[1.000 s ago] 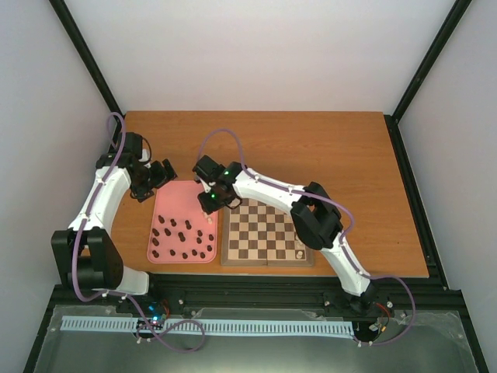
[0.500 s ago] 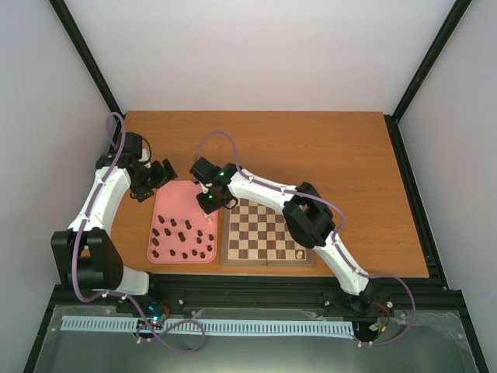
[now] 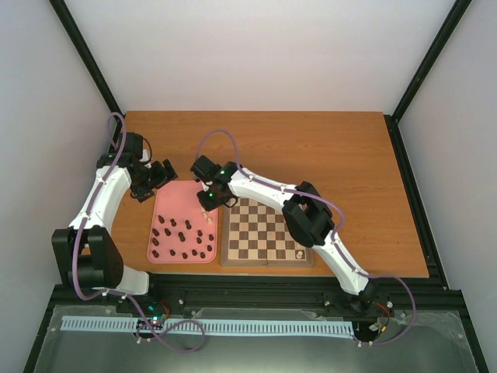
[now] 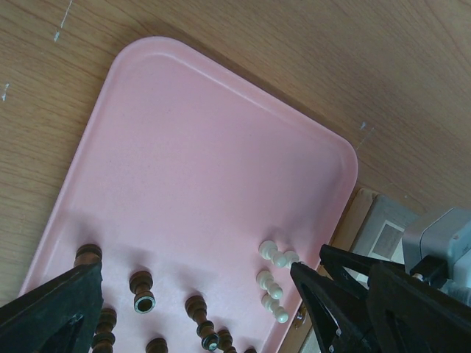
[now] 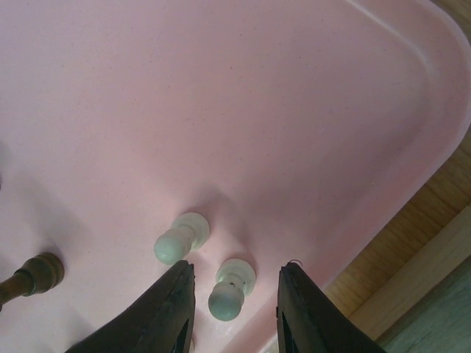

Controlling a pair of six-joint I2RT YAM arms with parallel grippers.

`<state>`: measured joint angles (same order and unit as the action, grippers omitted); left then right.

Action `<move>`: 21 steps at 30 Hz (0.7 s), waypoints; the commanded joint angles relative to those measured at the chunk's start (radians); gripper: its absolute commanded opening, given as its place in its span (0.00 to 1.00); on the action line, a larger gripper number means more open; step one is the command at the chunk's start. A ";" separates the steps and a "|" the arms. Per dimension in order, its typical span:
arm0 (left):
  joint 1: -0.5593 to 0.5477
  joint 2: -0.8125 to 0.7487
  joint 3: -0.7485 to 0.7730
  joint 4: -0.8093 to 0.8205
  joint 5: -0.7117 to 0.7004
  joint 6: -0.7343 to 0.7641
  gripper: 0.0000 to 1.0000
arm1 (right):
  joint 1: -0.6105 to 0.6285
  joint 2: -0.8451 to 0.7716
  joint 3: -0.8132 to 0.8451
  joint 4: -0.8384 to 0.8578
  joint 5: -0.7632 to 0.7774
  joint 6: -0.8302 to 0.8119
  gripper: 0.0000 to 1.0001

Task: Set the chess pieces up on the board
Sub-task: Pick up the chess piece from the storage box.

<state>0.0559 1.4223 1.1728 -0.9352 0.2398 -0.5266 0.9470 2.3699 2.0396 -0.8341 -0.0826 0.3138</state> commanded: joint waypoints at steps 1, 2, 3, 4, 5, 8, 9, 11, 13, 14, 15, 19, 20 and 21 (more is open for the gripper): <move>-0.002 0.010 0.005 0.012 0.007 0.016 1.00 | -0.005 0.015 0.033 -0.001 0.007 -0.014 0.33; -0.002 0.012 0.006 0.013 0.008 0.016 1.00 | -0.005 0.032 0.046 -0.016 0.002 -0.014 0.32; -0.002 0.013 0.005 0.013 0.009 0.016 1.00 | -0.005 0.041 0.054 -0.024 -0.003 -0.014 0.32; -0.001 0.013 0.006 0.013 0.009 0.016 1.00 | -0.005 0.045 0.054 -0.026 -0.007 -0.013 0.32; -0.002 0.013 0.008 0.012 0.007 0.017 1.00 | -0.005 0.046 0.053 -0.026 -0.008 -0.010 0.32; -0.002 0.011 0.010 0.009 0.004 0.018 1.00 | -0.006 0.051 0.052 -0.026 -0.001 -0.009 0.32; -0.002 0.011 0.009 0.008 0.003 0.019 1.00 | -0.007 0.053 0.053 -0.029 -0.002 -0.011 0.32; -0.002 0.008 0.007 0.007 0.002 0.018 1.00 | -0.008 0.058 0.052 -0.036 -0.001 -0.010 0.31; -0.002 0.005 0.005 0.007 0.003 0.018 1.00 | -0.008 0.058 0.045 -0.038 -0.002 -0.007 0.29; -0.002 0.005 0.004 0.007 0.003 0.018 1.00 | -0.007 0.058 0.045 -0.037 -0.002 -0.005 0.28; -0.002 0.006 0.005 0.007 0.003 0.017 1.00 | -0.009 0.058 0.044 -0.036 -0.002 -0.005 0.26; -0.002 0.003 0.008 0.005 0.003 0.018 1.00 | -0.010 0.051 0.045 -0.033 -0.001 -0.003 0.20; -0.002 0.003 0.009 0.004 0.002 0.019 1.00 | -0.010 0.048 0.045 -0.033 -0.003 -0.004 0.18; -0.002 0.001 0.010 0.004 0.003 0.017 1.00 | -0.010 0.044 0.042 -0.031 -0.004 -0.006 0.16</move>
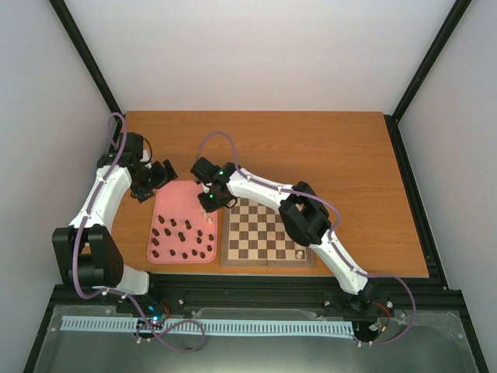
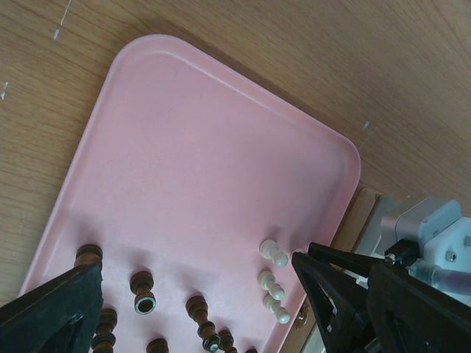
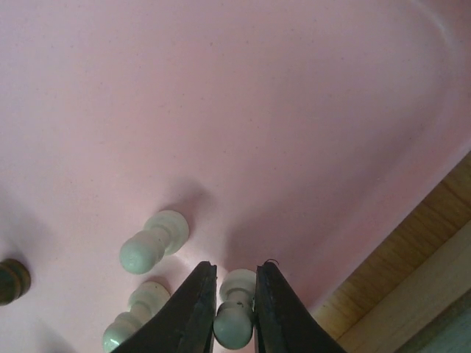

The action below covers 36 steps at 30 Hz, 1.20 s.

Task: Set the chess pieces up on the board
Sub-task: Pick up the chess piece from the storage box, then place the chess piece on the chessboard.

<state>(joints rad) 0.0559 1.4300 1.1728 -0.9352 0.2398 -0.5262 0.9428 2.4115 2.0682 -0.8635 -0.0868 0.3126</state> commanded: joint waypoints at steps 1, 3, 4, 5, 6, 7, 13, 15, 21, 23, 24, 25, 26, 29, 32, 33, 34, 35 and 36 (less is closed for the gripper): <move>-0.002 -0.007 0.010 0.003 0.002 0.017 1.00 | -0.006 0.000 0.013 -0.001 -0.001 -0.006 0.14; -0.002 -0.008 0.010 0.004 0.002 0.017 1.00 | -0.006 -0.014 0.012 0.002 0.000 -0.011 0.09; -0.002 -0.010 0.011 0.002 0.003 0.017 1.00 | -0.007 -0.028 0.012 0.007 0.003 -0.014 0.08; -0.002 -0.012 0.011 0.002 0.003 0.017 1.00 | -0.007 -0.043 0.011 0.016 0.005 -0.017 0.07; -0.002 -0.015 0.009 0.001 0.002 0.017 1.00 | -0.007 -0.062 0.012 0.025 0.005 -0.021 0.07; -0.002 -0.016 0.010 0.001 0.000 0.017 1.00 | -0.008 -0.080 0.016 0.031 0.006 -0.022 0.06; -0.002 -0.025 0.008 -0.001 -0.002 0.018 1.00 | -0.024 -0.226 0.004 0.004 0.034 -0.018 0.06; -0.002 -0.026 0.008 -0.002 -0.003 0.020 1.00 | -0.037 -0.295 -0.063 -0.019 0.048 -0.004 0.06; -0.002 -0.026 0.003 0.008 -0.002 0.019 1.00 | -0.080 -0.597 -0.488 -0.015 0.133 0.050 0.05; -0.002 -0.023 0.002 0.011 -0.002 0.017 1.00 | -0.087 -0.685 -0.619 -0.014 0.152 0.079 0.05; -0.002 -0.022 0.001 0.013 -0.002 0.017 1.00 | -0.088 -0.727 -0.685 -0.009 0.159 0.097 0.05; -0.002 -0.021 0.001 0.012 -0.001 0.017 1.00 | -0.089 -0.767 -0.747 0.001 0.164 0.119 0.05; -0.002 -0.021 0.000 0.013 -0.004 0.017 1.00 | -0.092 -0.815 -0.800 0.013 0.166 0.141 0.05; -0.002 -0.020 -0.007 0.014 -0.021 0.018 1.00 | -0.095 -0.890 -0.942 0.051 0.168 0.193 0.05; -0.002 -0.022 -0.018 0.016 -0.030 0.018 1.00 | -0.097 -0.927 -1.030 0.077 0.185 0.220 0.05; -0.002 -0.023 -0.022 0.018 -0.031 0.017 1.00 | -0.099 -0.936 -1.058 0.087 0.189 0.225 0.05; -0.002 -0.026 -0.028 0.020 -0.031 0.015 1.00 | -0.103 -0.942 -1.080 0.100 0.190 0.227 0.04; -0.002 -0.026 -0.031 0.022 -0.030 0.013 1.00 | -0.108 -0.944 -1.097 0.112 0.190 0.227 0.05; -0.002 -0.027 -0.031 0.024 -0.031 0.011 1.00 | -0.112 -0.944 -1.109 0.122 0.191 0.226 0.04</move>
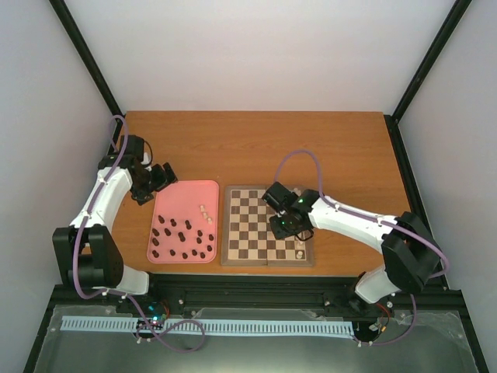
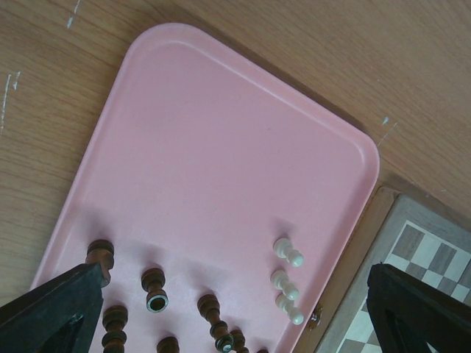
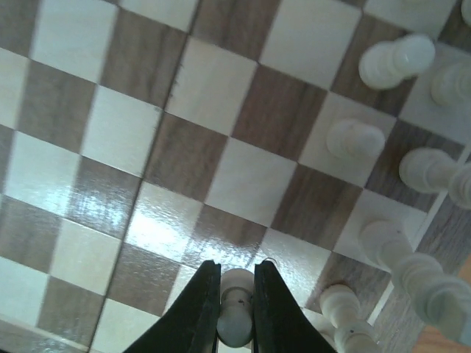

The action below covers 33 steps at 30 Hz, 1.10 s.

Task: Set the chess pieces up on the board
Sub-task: Place the chess piece on the chessboard.

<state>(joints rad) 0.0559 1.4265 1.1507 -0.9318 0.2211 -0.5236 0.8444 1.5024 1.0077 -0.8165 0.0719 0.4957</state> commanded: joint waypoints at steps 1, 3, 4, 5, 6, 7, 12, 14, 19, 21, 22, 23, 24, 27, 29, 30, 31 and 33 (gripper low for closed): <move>-0.002 -0.025 -0.012 0.022 -0.013 0.007 1.00 | -0.018 -0.034 -0.056 0.086 0.036 0.042 0.05; -0.002 -0.028 -0.014 0.025 -0.014 0.005 1.00 | -0.028 -0.024 -0.067 0.101 0.041 0.037 0.04; -0.002 -0.027 -0.015 0.025 -0.016 0.005 1.00 | -0.034 -0.019 -0.072 0.109 0.042 0.036 0.04; -0.002 -0.027 -0.015 0.025 -0.018 0.005 1.00 | -0.040 -0.015 -0.076 0.117 0.042 0.035 0.04; -0.002 -0.028 -0.015 0.025 -0.018 0.005 1.00 | -0.048 -0.011 -0.079 0.123 0.042 0.034 0.04; -0.002 -0.029 -0.017 0.024 -0.018 0.005 1.00 | -0.055 -0.008 -0.080 0.129 0.044 0.030 0.04; -0.001 -0.027 -0.023 0.026 -0.017 0.008 1.00 | -0.082 0.016 -0.069 0.144 0.061 0.021 0.05; -0.002 -0.025 -0.026 0.026 -0.016 0.009 1.00 | -0.086 0.024 -0.069 0.143 0.058 0.021 0.05; -0.002 -0.020 -0.026 0.028 -0.016 0.013 1.00 | -0.091 0.027 -0.076 0.141 0.053 0.027 0.04; -0.002 -0.017 -0.026 0.029 -0.013 0.013 1.00 | -0.092 0.028 -0.082 0.143 0.061 0.026 0.05; -0.002 -0.016 -0.026 0.031 -0.014 0.012 1.00 | -0.094 0.031 -0.085 0.144 0.062 0.026 0.05; -0.002 -0.015 -0.026 0.030 -0.013 0.013 1.00 | -0.096 0.033 -0.086 0.143 0.062 0.024 0.05; -0.002 -0.014 -0.025 0.030 -0.012 0.012 1.00 | -0.097 0.035 -0.086 0.141 0.063 0.025 0.05; -0.002 -0.012 -0.022 0.029 -0.013 0.014 1.00 | -0.099 0.038 -0.087 0.133 0.069 0.026 0.05; -0.002 -0.010 -0.020 0.029 -0.014 0.014 1.00 | -0.100 0.039 -0.088 0.132 0.075 0.025 0.06; -0.002 -0.008 -0.020 0.030 -0.013 0.014 1.00 | -0.101 0.039 -0.089 0.133 0.076 0.023 0.06; -0.002 -0.007 -0.020 0.031 -0.012 0.012 1.00 | -0.102 0.041 -0.088 0.136 0.075 0.022 0.07; -0.002 -0.005 -0.018 0.031 -0.011 0.013 1.00 | -0.103 0.050 -0.083 0.137 0.070 0.020 0.07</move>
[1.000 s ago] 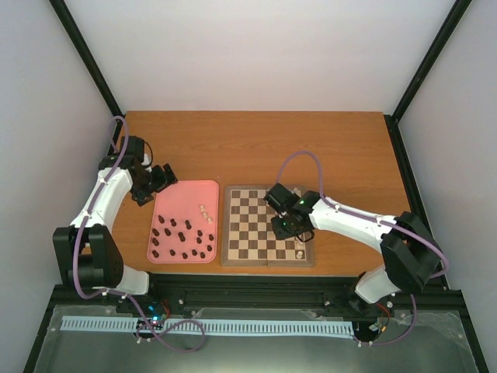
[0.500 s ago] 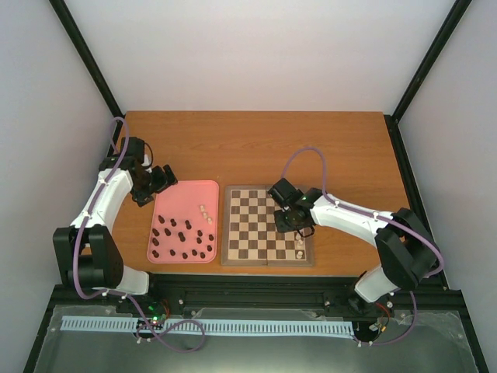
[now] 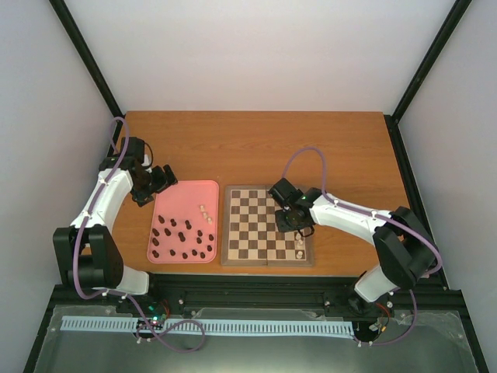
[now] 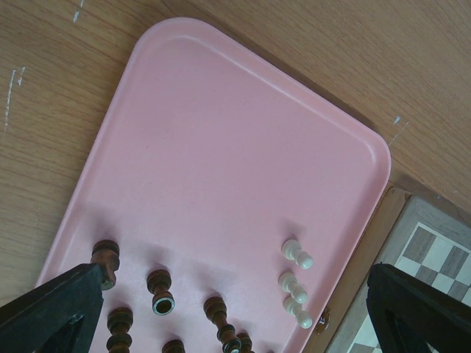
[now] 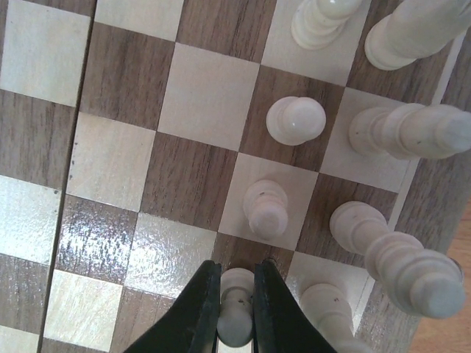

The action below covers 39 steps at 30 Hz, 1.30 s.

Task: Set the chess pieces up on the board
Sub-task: Place the chess piece on the chessboard, then pick up the chess piece from the storage box.

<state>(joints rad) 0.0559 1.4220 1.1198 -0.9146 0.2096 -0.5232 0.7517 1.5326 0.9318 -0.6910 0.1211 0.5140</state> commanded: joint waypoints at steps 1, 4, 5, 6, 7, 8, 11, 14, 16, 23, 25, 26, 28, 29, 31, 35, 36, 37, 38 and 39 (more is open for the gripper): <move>-0.002 -0.001 0.014 0.014 0.002 0.012 1.00 | -0.010 0.024 -0.005 0.011 0.018 0.000 0.08; -0.002 0.001 0.018 0.012 0.001 0.014 1.00 | -0.010 0.031 -0.006 0.014 0.011 0.000 0.09; -0.002 0.001 0.017 0.012 0.000 0.013 1.00 | -0.011 0.032 -0.006 0.015 0.011 -0.002 0.10; -0.002 0.001 0.017 0.012 0.001 0.012 1.00 | -0.011 0.035 -0.004 0.013 0.012 -0.003 0.11; -0.002 0.000 0.017 0.013 0.000 0.012 1.00 | -0.011 0.035 -0.003 0.012 0.014 -0.003 0.12; -0.002 0.000 0.017 0.013 0.001 0.012 1.00 | -0.011 0.034 -0.001 0.008 0.015 -0.005 0.14; -0.002 0.000 0.014 0.013 0.001 0.013 1.00 | -0.011 0.023 0.009 0.001 0.018 -0.012 0.22; -0.002 0.000 0.013 0.016 0.004 0.011 1.00 | -0.010 0.010 0.026 -0.011 0.026 -0.026 0.26; -0.002 -0.001 0.011 0.018 0.005 0.009 1.00 | -0.009 0.003 0.041 -0.025 0.032 -0.036 0.27; -0.002 -0.005 0.008 0.021 0.008 0.008 1.00 | -0.005 -0.031 0.130 -0.057 0.020 -0.071 0.28; -0.002 -0.007 0.008 0.020 0.008 0.008 1.00 | 0.002 -0.040 0.160 -0.067 0.014 -0.082 0.28; -0.002 -0.008 0.007 0.019 0.008 0.008 1.00 | 0.007 -0.043 0.178 -0.074 0.013 -0.088 0.28; -0.002 -0.010 0.005 0.020 0.008 0.007 1.00 | 0.023 -0.047 0.215 -0.088 0.019 -0.098 0.28; -0.002 -0.013 0.003 0.019 0.008 0.006 1.00 | 0.034 -0.045 0.233 -0.090 0.020 -0.106 0.28; -0.002 -0.017 0.002 0.020 0.008 0.006 1.00 | 0.043 -0.025 0.277 -0.081 -0.006 -0.123 0.29; -0.002 -0.027 0.007 0.012 0.006 0.008 1.00 | 0.074 0.103 0.412 -0.054 -0.097 -0.165 0.34; -0.003 -0.029 0.010 0.009 0.003 0.009 1.00 | 0.093 0.143 0.470 -0.047 -0.111 -0.176 0.36; -0.002 -0.031 0.013 0.008 0.003 0.011 1.00 | 0.110 0.189 0.511 -0.041 -0.119 -0.185 0.37; -0.002 -0.032 0.016 0.005 0.004 0.013 1.00 | 0.123 0.230 0.556 -0.037 -0.132 -0.192 0.38; -0.002 -0.032 0.021 0.002 0.005 0.015 1.00 | 0.137 0.275 0.596 -0.034 -0.146 -0.197 0.38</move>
<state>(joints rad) 0.0559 1.4216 1.1194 -0.9134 0.2108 -0.5232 0.8307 1.6672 1.4002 -0.7586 0.0483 0.3695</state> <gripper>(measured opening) 0.997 0.371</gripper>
